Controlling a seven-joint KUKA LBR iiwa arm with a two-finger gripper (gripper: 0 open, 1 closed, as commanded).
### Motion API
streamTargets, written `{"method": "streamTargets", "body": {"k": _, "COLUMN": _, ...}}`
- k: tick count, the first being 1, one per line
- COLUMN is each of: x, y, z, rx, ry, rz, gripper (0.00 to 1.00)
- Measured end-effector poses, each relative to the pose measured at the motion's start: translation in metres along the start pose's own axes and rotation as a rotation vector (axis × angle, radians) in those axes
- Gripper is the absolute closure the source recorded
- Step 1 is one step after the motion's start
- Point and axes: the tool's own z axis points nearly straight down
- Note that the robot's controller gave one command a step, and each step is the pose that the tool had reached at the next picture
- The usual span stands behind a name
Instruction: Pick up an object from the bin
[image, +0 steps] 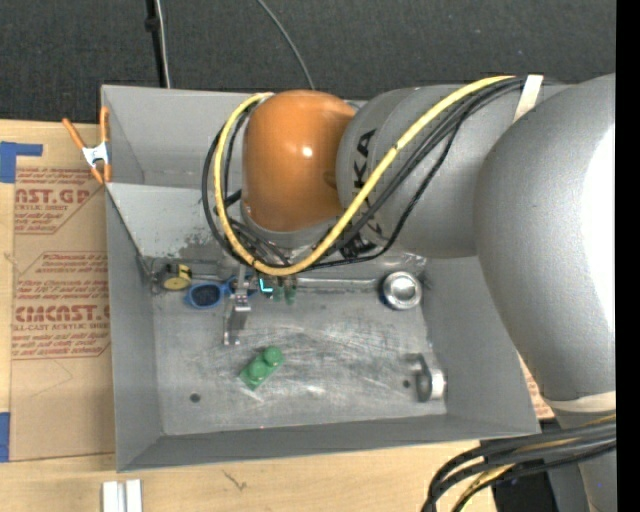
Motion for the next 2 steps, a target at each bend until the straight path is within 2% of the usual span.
{"method": "streamTargets", "body": {"k": 1, "x": -0.003, "y": -0.053, "z": 0.084, "rx": -0.003, "ry": -0.013, "rz": -0.005, "gripper": 0.00}}
{"method": "streamTargets", "body": {"k": 2, "x": 0.043, "y": -0.037, "z": -0.015, "rx": -0.002, "ry": -0.014, "rz": -0.078, "gripper": 0.00}}
